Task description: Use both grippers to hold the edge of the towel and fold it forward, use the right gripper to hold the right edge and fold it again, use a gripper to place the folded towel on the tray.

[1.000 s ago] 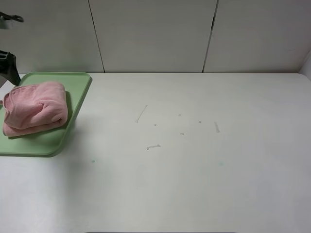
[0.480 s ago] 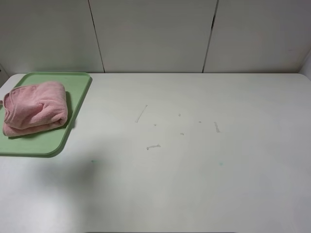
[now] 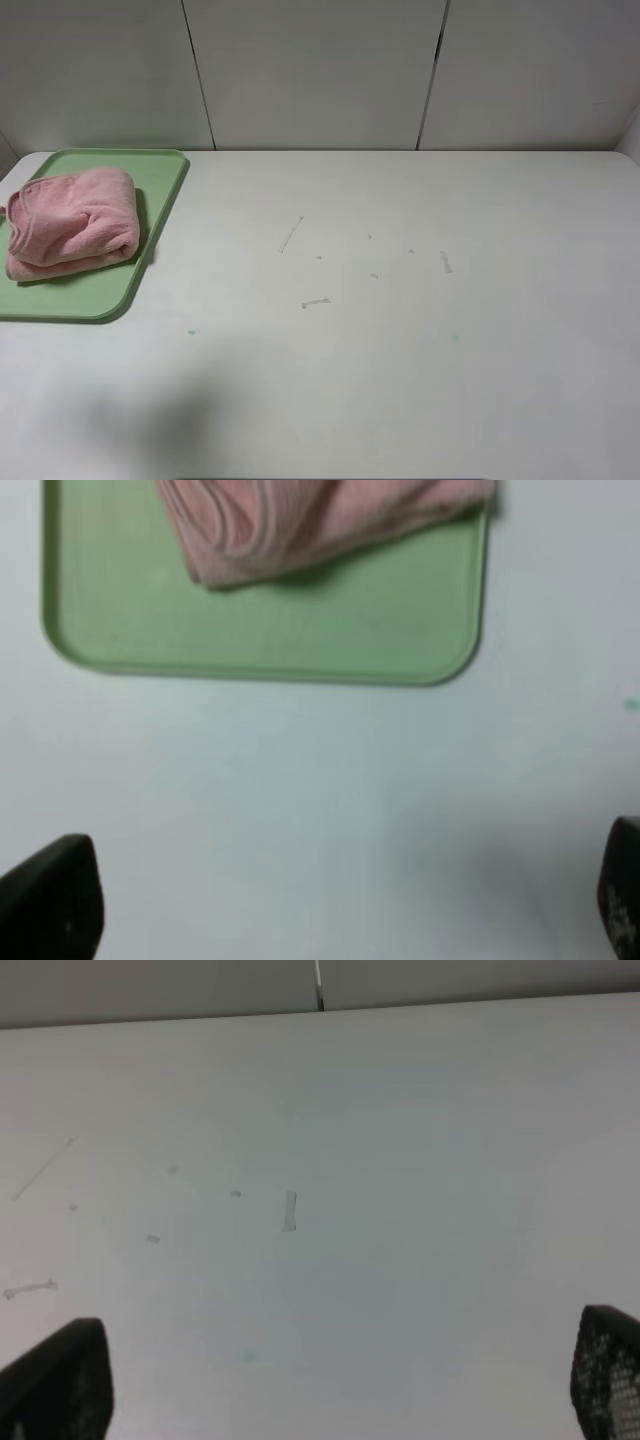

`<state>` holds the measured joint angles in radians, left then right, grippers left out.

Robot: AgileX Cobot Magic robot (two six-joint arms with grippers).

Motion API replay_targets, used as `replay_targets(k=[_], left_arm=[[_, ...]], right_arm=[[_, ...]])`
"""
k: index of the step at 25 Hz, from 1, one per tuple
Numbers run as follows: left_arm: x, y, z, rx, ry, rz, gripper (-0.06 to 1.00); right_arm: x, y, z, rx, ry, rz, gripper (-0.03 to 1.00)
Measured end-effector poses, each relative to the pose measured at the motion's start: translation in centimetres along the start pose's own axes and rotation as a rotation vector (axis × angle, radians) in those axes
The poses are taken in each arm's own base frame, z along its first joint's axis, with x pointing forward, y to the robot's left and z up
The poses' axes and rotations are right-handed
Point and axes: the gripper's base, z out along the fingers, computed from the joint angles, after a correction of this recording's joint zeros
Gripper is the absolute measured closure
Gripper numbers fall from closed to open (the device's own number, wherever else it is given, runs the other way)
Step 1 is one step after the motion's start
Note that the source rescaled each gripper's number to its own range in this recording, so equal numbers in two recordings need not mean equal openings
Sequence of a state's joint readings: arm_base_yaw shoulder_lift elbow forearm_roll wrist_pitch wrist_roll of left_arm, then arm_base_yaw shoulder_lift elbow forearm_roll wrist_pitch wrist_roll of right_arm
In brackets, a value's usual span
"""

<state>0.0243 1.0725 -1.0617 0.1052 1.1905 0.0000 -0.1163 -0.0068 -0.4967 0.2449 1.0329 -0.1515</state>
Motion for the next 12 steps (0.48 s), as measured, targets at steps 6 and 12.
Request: replay_targets(k=[6, 12], left_arm=[[5.0, -0.1, -0.1, 0.000, -0.028, -0.031, -0.05], [9.7, -0.2, -0.4, -0.001, -0.114, -0.055, -0.05]], right_arm=[[0.0, 0.0, 0.0, 0.000, 0.000, 0.000, -0.03], [0.0, 0.0, 0.0, 0.000, 0.000, 0.000, -0.03]])
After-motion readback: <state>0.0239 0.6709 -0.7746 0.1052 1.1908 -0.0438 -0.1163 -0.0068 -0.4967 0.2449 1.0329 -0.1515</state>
